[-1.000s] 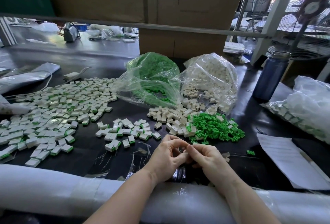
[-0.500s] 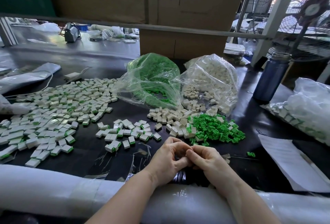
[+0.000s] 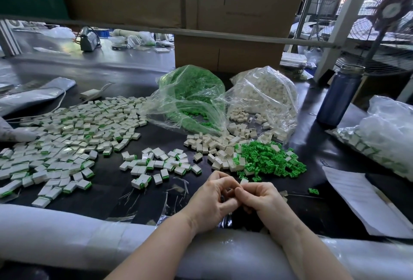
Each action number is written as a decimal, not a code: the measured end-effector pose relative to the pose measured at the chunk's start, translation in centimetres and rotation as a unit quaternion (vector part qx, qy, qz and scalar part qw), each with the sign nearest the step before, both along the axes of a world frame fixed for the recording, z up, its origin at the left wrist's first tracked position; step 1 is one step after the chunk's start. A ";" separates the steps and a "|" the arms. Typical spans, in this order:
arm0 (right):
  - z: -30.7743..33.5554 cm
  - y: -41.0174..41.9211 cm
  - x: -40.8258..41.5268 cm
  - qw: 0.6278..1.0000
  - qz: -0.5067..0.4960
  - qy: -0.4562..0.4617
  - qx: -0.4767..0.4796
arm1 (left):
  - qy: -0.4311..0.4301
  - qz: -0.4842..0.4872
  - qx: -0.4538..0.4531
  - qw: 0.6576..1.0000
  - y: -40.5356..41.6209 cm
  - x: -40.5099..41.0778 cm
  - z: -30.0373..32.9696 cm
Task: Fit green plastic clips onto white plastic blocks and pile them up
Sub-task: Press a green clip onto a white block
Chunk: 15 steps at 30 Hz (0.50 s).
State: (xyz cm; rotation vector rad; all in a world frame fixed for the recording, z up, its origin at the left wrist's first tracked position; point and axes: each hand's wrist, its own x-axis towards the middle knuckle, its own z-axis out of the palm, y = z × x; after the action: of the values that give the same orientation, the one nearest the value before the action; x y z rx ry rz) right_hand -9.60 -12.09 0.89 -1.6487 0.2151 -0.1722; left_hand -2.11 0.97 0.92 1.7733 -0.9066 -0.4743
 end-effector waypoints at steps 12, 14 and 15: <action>0.2 0.1 0.1 1.000 -0.007 0.012 0.010 | -0.022 -0.006 0.012 1.000 -0.1 0.1 -0.3; 0.2 0.2 0.1 1.000 -0.008 0.010 0.008 | -0.023 -0.005 0.012 1.000 -0.1 0.1 -0.3; 0.2 0.2 0.1 1.000 -0.009 0.010 0.007 | -0.024 -0.006 0.012 1.000 -0.1 0.1 -0.3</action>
State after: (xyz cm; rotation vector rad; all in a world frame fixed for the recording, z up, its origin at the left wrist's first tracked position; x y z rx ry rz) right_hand -9.50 -11.87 1.12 -1.6346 0.2460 -0.1689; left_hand -1.97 0.89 0.61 1.8087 -0.9487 -0.4523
